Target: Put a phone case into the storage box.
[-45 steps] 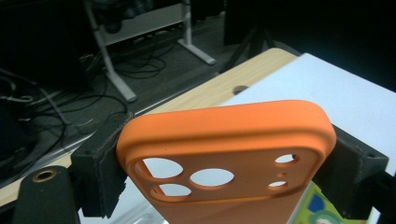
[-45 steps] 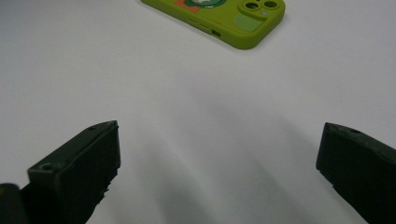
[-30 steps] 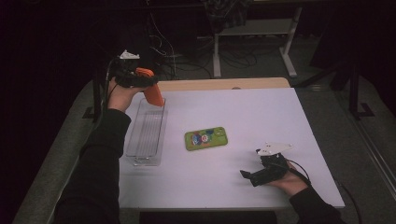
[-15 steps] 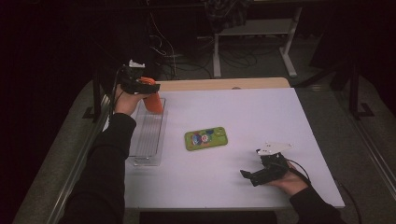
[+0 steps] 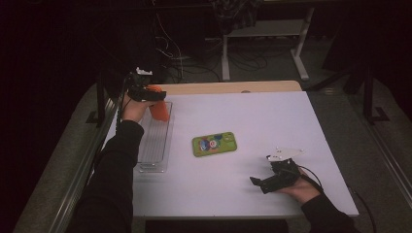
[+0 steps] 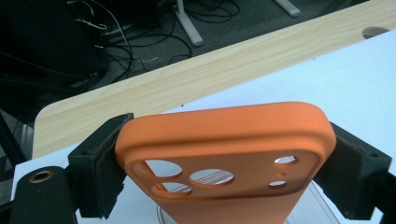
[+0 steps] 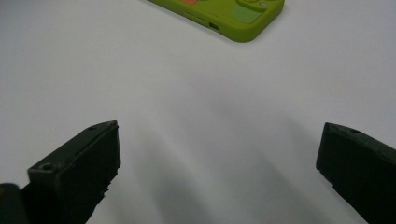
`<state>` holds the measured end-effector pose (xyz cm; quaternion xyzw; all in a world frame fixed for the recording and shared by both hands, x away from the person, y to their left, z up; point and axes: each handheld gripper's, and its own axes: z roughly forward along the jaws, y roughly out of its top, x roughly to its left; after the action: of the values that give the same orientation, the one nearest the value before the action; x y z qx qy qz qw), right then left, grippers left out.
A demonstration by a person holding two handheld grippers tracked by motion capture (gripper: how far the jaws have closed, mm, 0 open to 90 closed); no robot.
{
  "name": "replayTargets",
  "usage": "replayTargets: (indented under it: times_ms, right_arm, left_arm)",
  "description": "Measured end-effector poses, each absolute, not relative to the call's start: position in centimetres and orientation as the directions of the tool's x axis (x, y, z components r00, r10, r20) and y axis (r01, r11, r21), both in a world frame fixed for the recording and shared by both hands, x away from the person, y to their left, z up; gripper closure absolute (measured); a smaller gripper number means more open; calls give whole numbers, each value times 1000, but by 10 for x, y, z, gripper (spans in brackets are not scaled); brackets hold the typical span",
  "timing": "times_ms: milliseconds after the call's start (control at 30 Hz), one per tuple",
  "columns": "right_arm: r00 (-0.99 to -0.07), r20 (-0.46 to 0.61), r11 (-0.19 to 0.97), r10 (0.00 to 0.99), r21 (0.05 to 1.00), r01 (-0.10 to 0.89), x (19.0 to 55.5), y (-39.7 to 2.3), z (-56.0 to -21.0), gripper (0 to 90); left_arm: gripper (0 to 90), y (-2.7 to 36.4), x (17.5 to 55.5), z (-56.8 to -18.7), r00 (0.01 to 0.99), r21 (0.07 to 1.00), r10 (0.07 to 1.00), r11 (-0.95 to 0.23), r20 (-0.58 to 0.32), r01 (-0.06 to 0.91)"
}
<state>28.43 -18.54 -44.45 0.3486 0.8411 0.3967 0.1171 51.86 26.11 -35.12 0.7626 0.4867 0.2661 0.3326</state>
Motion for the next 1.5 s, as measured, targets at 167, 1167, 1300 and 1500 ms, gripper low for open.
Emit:
replayTargets:
  times_ms: [167, 1167, 1300, 1500]
  right_arm:
    - [-729, 78, 442, 680, 750, 492, 284, -186, -444, 0]
    - [-732, 81, 445, 676, 747, 494, 285, -184, -445, 0]
    - [-733, 81, 447, 676, 746, 494, 285, -184, -445, 0]
    - [-734, 77, 451, 674, 745, 492, 285, -184, -446, 0]
  left_arm:
    - [132, 261, 519, -354, 367, 782, 927, -284, 77, 554]
    - [8, 261, 525, -357, 362, 828, 932, -228, 32, 513]
    - [6, 261, 527, -356, 361, 838, 932, -211, 18, 504]
    - [6, 262, 530, -353, 361, 839, 932, -217, 27, 498]
